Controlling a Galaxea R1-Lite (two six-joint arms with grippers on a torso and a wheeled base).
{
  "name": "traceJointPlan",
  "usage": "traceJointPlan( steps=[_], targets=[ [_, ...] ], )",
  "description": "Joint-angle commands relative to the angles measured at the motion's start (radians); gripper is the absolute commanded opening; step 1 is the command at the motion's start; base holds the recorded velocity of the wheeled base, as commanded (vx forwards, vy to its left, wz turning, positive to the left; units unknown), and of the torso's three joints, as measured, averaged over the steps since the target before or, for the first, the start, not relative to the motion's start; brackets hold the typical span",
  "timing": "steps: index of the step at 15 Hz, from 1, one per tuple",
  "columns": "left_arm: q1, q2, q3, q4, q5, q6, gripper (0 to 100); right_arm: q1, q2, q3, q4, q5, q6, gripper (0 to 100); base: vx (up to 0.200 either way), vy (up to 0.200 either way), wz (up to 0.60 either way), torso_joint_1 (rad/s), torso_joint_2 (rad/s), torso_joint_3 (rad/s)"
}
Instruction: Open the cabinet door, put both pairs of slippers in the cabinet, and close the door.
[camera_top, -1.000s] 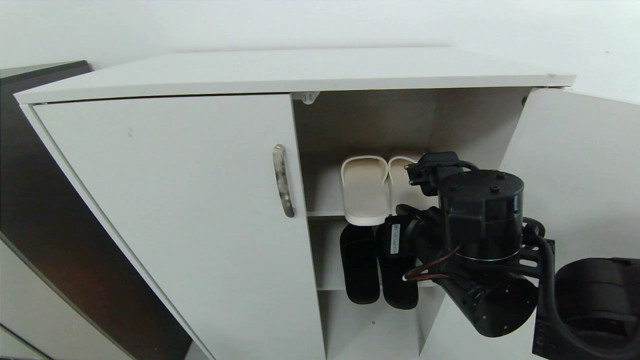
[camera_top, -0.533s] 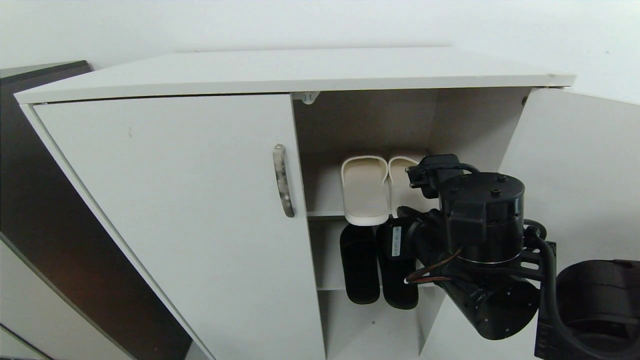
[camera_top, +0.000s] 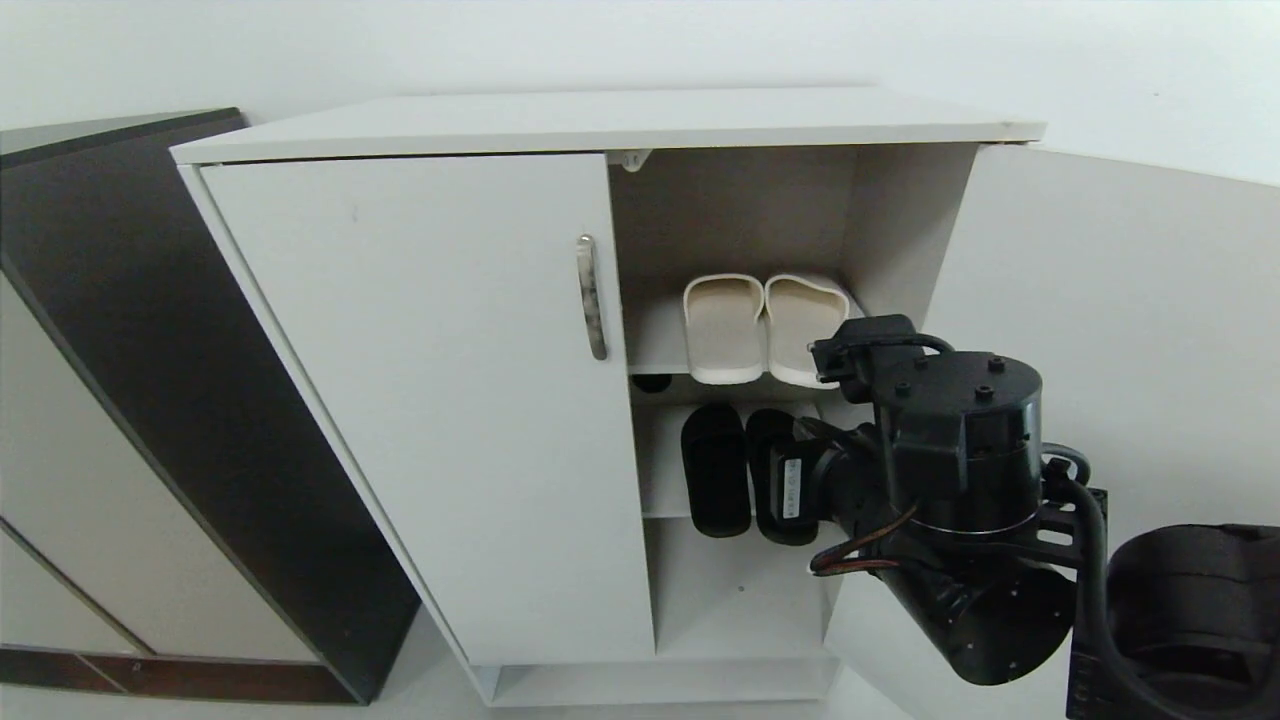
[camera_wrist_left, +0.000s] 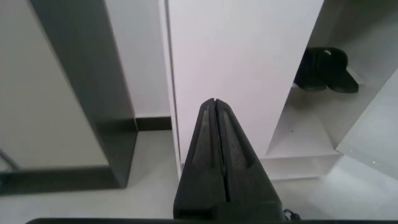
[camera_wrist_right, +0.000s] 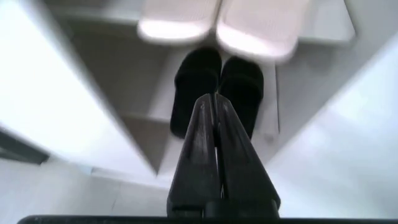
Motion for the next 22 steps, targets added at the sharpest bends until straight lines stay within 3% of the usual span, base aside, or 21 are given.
traceJointPlan(
  steps=[1, 9, 22],
  targets=[
    [0.000, 0.000, 0.000, -0.001, 0.000, 0.000, 0, -0.001, 0.004, 0.007, 0.000, -0.001, 0.000, 0, -0.200, 0.000, 0.00, 0.002, 0.00, 0.002],
    [0.000, 0.000, 0.000, -0.001, 0.000, 0.000, 0, -0.016, 0.012, 0.021, -0.006, 0.019, 0.003, 0, -0.200, 0.000, 0.00, 0.002, 0.00, 0.002],
    [0.000, 0.000, 0.000, -0.001, 0.000, -0.002, 0, -0.036, 0.024, 0.057, -0.032, 0.088, -0.001, 0, 0.000, 0.000, 0.00, 0.000, 0.00, 0.000]
  ],
)
